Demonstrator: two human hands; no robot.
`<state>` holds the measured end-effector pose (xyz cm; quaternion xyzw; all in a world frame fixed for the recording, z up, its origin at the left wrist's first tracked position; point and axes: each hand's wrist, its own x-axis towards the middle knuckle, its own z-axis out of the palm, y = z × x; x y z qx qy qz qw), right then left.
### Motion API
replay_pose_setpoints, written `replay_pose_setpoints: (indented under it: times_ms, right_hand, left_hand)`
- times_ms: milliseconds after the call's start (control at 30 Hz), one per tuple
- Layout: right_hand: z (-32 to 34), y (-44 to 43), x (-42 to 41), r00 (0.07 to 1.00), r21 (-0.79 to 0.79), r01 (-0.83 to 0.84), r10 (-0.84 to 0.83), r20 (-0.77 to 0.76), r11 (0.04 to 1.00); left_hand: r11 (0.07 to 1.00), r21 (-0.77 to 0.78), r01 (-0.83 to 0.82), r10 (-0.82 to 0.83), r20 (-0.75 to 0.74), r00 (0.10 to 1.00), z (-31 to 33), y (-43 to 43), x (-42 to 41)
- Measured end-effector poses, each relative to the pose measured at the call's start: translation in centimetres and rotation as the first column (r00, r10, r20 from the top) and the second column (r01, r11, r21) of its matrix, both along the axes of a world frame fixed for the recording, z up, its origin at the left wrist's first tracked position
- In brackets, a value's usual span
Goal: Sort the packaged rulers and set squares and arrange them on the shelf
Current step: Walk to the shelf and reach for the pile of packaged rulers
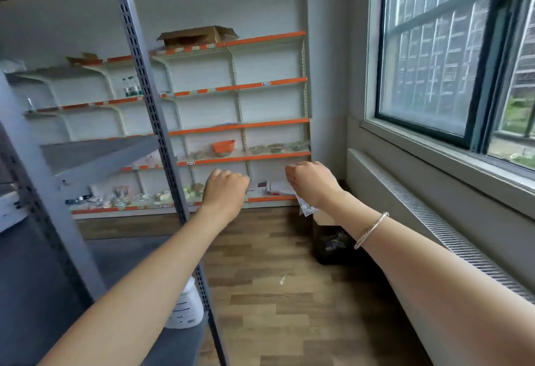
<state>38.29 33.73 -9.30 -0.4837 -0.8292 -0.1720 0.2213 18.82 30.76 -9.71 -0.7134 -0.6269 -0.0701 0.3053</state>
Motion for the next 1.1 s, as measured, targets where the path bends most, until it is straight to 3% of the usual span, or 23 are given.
replay_pose_setpoints:
  times_ms: [167, 533, 933, 1100]
  right_hand:
    - [-0.1, 7.0, 2.0, 0.997, -0.003, 0.055, -0.055, 0.047, 0.998]
    - [-1.1, 25.6, 4.6, 0.997, -0.061, 0.001, 0.003, 0.074, 0.998]
    - [-4.1, 47.3, -3.9, 0.998, -0.158, -0.041, 0.047, 0.039, 0.987]
    - [-3.6, 55.9, -7.4, 0.999, -0.168, -0.015, 0.023, 0.042, 0.986]
  left_hand:
    - [0.999, -0.051, 0.015, -0.014, 0.015, 1.0, -0.2, 8.0, 2.2]
    - [0.984, -0.164, -0.07, 0.078, 0.045, 0.996, -1.6, 24.1, 4.1]
    - [0.981, -0.172, -0.087, 0.079, -0.055, 0.995, -5.3, 45.8, -4.2]
    - [0.976, -0.219, 0.008, 0.005, 0.056, 0.998, -4.9, 54.7, -7.6]
